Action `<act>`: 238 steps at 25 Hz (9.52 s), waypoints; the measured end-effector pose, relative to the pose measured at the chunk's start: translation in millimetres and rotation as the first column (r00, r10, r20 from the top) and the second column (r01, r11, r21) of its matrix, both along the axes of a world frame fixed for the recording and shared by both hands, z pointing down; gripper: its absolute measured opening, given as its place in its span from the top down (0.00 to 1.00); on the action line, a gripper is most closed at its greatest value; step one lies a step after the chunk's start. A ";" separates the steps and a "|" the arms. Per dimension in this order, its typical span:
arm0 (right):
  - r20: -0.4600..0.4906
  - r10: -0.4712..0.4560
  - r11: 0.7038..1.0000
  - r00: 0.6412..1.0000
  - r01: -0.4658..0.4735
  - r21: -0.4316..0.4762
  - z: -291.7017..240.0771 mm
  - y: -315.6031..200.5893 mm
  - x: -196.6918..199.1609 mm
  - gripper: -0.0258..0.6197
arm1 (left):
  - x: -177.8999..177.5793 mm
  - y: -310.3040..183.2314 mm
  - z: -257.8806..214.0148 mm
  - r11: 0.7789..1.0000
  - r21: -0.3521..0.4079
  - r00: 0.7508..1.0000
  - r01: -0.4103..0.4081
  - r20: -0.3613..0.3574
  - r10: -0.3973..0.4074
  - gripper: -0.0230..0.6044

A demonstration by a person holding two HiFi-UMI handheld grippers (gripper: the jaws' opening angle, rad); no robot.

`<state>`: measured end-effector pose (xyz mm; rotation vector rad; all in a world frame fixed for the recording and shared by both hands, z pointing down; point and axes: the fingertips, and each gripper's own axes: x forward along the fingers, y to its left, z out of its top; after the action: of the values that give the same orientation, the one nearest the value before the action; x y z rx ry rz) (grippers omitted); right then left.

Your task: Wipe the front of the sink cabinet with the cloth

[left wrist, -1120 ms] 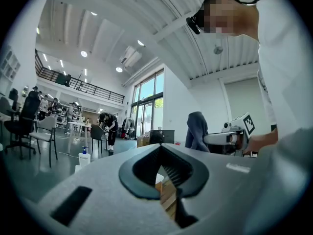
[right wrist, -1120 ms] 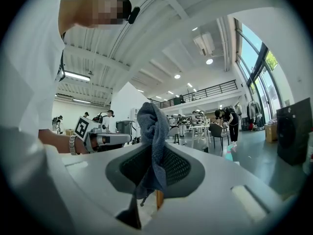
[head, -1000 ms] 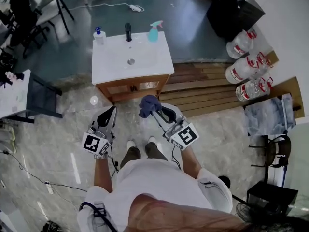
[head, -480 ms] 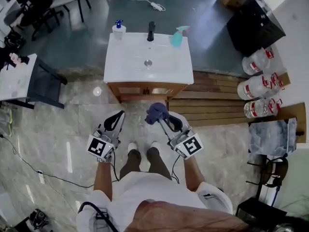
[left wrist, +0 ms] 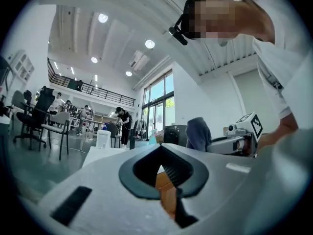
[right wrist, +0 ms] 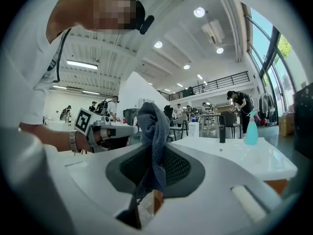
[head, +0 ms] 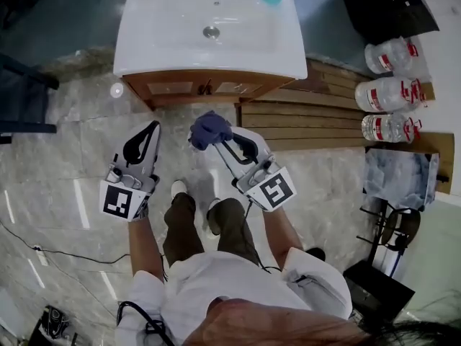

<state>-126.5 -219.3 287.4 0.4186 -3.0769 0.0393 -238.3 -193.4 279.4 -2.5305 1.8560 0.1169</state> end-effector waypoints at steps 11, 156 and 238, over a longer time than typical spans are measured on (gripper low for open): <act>-0.036 0.049 0.990 0.998 -0.043 0.138 235.9 -50.3 -5.4 0.86 | -8.4 -40.0 213.5 0.995 0.052 0.997 0.079 0.001 -0.079 0.97; 0.145 0.162 0.982 0.976 -0.173 0.071 245.5 -56.1 -97.0 0.84 | -41.8 28.4 336.6 0.970 -0.011 0.967 0.244 0.080 -0.243 0.97; 0.041 0.544 0.838 0.838 -0.545 0.024 311.5 -230.4 77.3 0.85 | -16.5 3.3 349.3 0.984 -0.029 0.981 0.175 0.091 -0.172 0.97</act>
<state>-49.2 -449.7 598.8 1.2948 -2.8730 0.0071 -254.9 -190.2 628.8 -2.3400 2.0503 -0.0292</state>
